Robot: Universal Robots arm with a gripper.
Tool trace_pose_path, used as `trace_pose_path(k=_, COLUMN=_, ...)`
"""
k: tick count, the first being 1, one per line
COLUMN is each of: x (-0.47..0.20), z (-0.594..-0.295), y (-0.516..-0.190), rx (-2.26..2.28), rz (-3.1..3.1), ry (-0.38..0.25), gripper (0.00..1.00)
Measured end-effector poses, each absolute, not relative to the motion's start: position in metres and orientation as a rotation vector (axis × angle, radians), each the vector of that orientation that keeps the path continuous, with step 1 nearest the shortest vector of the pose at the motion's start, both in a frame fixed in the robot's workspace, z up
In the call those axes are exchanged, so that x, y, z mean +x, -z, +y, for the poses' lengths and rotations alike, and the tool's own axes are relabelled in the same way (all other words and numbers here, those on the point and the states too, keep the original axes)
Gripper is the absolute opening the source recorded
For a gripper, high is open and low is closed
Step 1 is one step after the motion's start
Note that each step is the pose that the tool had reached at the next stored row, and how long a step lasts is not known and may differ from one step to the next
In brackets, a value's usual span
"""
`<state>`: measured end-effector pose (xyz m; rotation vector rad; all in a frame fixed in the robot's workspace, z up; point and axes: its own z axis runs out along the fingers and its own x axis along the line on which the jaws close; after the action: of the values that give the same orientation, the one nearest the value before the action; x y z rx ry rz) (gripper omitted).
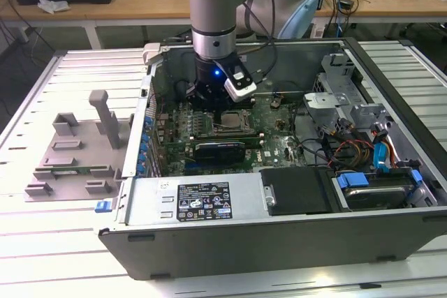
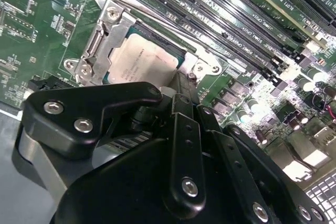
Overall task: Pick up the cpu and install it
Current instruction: 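Close the cpu cover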
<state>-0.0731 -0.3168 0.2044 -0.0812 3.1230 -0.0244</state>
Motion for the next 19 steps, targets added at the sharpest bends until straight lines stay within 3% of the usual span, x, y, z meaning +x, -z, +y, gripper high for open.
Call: trace_pose_path(k=19, x=-0.0739, z=-0.3168, y=-0.2123, rx=-0.081, rz=3.123, ry=0.024, gripper=0.11)
